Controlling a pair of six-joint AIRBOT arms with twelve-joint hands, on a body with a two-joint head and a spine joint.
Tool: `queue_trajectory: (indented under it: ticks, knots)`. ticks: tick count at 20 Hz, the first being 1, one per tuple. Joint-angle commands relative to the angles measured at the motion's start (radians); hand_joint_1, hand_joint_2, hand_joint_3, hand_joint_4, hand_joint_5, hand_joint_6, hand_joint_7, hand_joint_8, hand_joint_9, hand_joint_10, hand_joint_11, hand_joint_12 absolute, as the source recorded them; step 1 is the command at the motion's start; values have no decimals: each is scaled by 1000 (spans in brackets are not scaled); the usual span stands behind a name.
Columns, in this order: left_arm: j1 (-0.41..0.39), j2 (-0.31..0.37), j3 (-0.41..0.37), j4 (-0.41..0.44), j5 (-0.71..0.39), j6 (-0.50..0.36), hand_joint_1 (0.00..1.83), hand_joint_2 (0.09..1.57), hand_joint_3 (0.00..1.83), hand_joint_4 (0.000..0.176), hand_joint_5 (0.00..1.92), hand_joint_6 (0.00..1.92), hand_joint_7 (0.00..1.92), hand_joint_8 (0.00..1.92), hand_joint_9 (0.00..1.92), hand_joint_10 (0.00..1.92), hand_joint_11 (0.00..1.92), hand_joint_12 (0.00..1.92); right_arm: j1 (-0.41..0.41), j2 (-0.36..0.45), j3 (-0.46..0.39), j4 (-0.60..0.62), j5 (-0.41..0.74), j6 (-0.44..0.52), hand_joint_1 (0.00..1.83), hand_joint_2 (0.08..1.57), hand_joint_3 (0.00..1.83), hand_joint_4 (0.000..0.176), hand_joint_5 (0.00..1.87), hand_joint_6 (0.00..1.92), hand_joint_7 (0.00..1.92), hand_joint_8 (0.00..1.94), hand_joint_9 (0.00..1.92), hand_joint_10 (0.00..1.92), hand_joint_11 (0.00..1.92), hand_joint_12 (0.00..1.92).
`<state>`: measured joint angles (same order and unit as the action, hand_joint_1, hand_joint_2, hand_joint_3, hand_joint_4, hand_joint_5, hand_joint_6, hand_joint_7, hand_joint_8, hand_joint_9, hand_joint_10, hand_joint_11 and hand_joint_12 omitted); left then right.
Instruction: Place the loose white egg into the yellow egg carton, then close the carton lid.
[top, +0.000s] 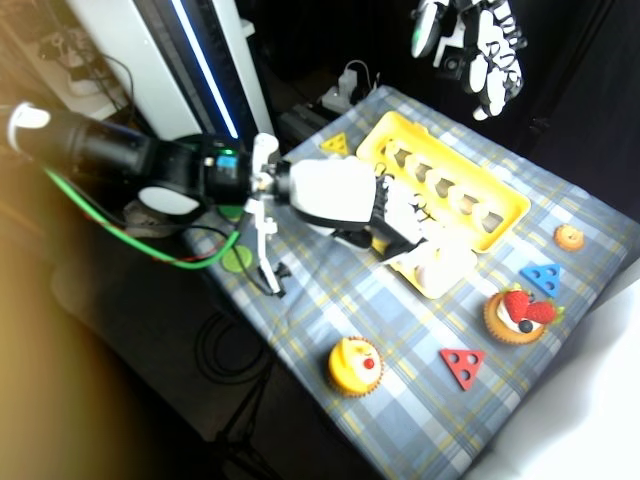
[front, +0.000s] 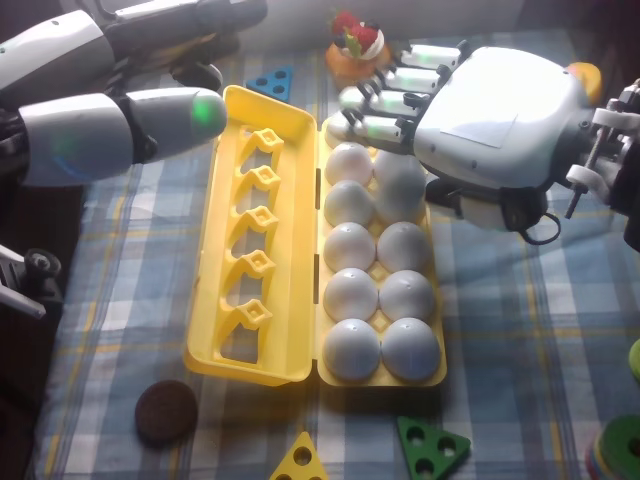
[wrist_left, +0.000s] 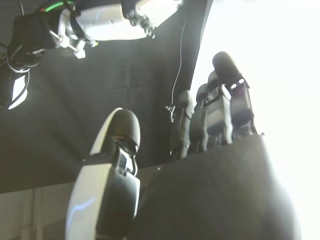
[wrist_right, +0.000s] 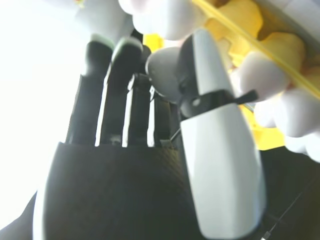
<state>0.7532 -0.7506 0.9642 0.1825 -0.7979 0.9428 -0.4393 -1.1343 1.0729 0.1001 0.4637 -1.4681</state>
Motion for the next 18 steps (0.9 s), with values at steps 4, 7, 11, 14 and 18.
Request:
queue_trajectory:
  ticks: [4,7,11,14,18]
  knots:
    - [-8,-3,5,-33,-121,-6,373,1384,1,24,187,3,112,2,177,4,0,1080,16,5,-13,-2,120,-3,857,1298,7,43,0,0,0,0,0,3,0,85]
    - [0,0,2,-44,-124,-6,387,1381,0,33,158,0,98,0,157,0,0,1062,16,60,-59,1,154,-3,1196,1308,0,0,0,0,0,0,0,0,0,0]
    - [10,0,0,-77,-142,-9,431,1380,0,0,134,1,123,4,197,14,0,1199,-40,184,-153,-7,252,-3,426,1350,5,74,0,0,0,0,0,0,0,0]
    - [31,0,22,-83,-147,-89,407,1394,2,0,104,2,136,6,223,21,0,1269,-103,267,-213,-7,327,-3,111,1330,0,151,0,0,0,0,0,0,0,360]
    - [66,-6,66,-97,-158,-211,5,1391,0,17,0,0,90,2,319,52,0,1326,-216,374,-293,-3,462,-4,45,1337,24,70,0,0,0,0,0,0,0,0]
